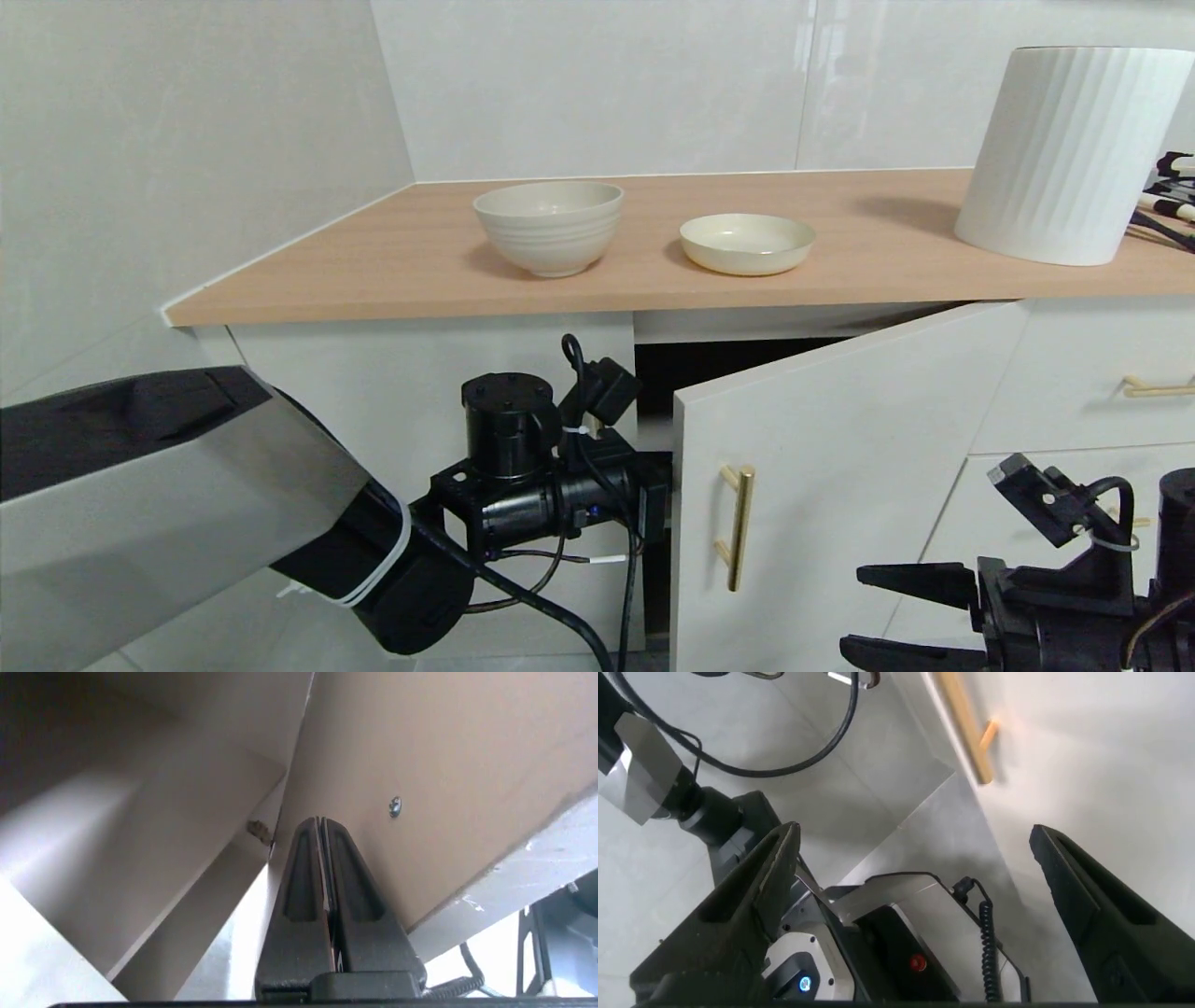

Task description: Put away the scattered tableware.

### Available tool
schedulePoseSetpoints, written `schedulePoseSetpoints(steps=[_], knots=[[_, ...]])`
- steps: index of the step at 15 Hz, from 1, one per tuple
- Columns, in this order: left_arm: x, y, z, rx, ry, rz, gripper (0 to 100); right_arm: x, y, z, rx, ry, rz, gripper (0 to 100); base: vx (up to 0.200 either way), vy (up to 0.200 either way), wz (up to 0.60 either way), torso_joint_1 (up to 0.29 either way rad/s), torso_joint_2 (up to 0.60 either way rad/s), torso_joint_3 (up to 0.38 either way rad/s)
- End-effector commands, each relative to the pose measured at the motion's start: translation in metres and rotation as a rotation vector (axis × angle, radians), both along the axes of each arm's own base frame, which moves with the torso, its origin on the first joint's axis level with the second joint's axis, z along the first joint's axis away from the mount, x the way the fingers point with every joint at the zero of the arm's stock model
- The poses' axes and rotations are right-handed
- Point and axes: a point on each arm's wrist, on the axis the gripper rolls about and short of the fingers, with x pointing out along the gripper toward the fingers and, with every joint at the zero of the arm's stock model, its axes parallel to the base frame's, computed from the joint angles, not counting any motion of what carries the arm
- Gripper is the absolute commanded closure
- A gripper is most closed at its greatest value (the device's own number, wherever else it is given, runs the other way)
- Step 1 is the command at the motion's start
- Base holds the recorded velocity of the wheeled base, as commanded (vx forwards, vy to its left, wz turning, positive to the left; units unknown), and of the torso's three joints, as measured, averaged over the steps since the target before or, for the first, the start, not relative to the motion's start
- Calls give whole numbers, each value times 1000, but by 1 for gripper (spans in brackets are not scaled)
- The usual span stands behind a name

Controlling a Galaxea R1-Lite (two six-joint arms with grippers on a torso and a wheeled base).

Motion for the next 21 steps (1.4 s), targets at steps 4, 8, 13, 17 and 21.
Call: schedulePoseSetpoints(steps=[4,8,13,17,21], knots=[[3,-6,-5,-1,10,-10,100,0,0,-1,-2,4,3,0,-50,0,0,4,1,1],[4,-11,-5,-6,5,-15,100,0,0,0,-1,1,3,0,0,0,0,0,0,0],[7,-20,-10,-12,22,-24,100,-1,0,-1,-1,1,3,0,-40,0,0,0,-1,1],[8,-23,-10,-16,19,-27,100,-1,0,-1,-2,4,3,0,0,0,0,0,0,0],[11,-31,-6,-14,-22,124,100,-1,0,-1,-2,3,3,0,0,0,0,0,0,0]])
